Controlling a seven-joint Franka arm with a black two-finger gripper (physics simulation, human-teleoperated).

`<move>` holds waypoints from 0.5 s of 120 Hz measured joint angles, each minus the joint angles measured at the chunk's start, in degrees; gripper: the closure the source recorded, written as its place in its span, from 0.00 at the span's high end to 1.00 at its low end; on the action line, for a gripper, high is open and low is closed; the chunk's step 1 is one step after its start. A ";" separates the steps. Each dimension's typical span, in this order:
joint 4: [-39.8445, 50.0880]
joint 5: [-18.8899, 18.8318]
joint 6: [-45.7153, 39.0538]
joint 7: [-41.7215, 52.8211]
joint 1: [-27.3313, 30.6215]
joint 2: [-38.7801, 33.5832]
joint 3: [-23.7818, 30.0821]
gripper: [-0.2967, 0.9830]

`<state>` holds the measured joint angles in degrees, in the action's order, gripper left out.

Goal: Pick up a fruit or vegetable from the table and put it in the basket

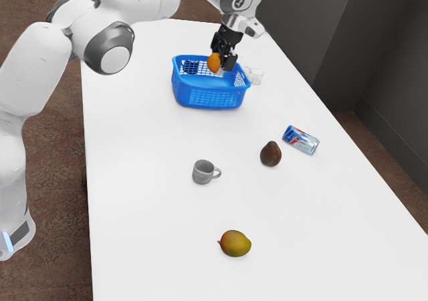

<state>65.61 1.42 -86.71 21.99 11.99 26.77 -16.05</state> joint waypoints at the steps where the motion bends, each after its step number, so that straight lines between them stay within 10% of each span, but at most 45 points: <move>1: 0.00 0.04 0.00 0.17 0.05 0.04 0.00 0.50; 38: -0.10 0.71 -3.02 5.29 2.91 1.55 0.12 0.50; 60: -0.05 3.78 -3.56 7.91 3.96 1.56 0.33 0.69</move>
<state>65.56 5.20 -90.27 29.90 15.95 28.33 -15.73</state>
